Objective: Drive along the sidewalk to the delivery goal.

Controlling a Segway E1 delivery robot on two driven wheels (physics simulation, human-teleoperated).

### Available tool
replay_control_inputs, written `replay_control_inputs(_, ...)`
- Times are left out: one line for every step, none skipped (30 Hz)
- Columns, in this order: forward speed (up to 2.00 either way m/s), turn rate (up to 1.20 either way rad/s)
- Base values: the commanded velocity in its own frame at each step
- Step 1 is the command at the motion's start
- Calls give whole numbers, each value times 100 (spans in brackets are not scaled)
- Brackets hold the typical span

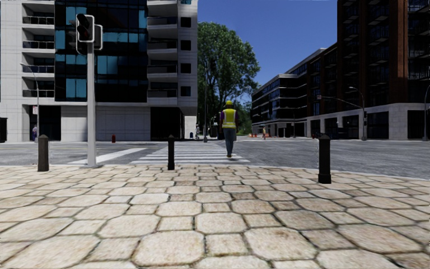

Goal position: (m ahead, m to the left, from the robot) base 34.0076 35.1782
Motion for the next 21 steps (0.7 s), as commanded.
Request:
replay_control_inputs(153,-27)
replay_control_inputs(153,-27)
replay_control_inputs(153,-27)
replay_control_inputs(153,-26)
replay_control_inputs(153,-6)
replay_control_inputs(154,0)
replay_control_inputs(154,0)
replay_control_inputs(154,0)
replay_control_inputs(154,0)
replay_control_inputs(154,0)
replay_control_inputs(154,0)
replay_control_inputs(154,0)
replay_control_inputs(154,0)
replay_control_inputs(154,0)
replay_control_inputs(154,0)
replay_control_inputs(154,0)
replay_control_inputs(154,0)
replay_control_inputs(154,0)
replay_control_inputs(154,0)
replay_control_inputs(154,0)
replay_control_inputs(154,0)
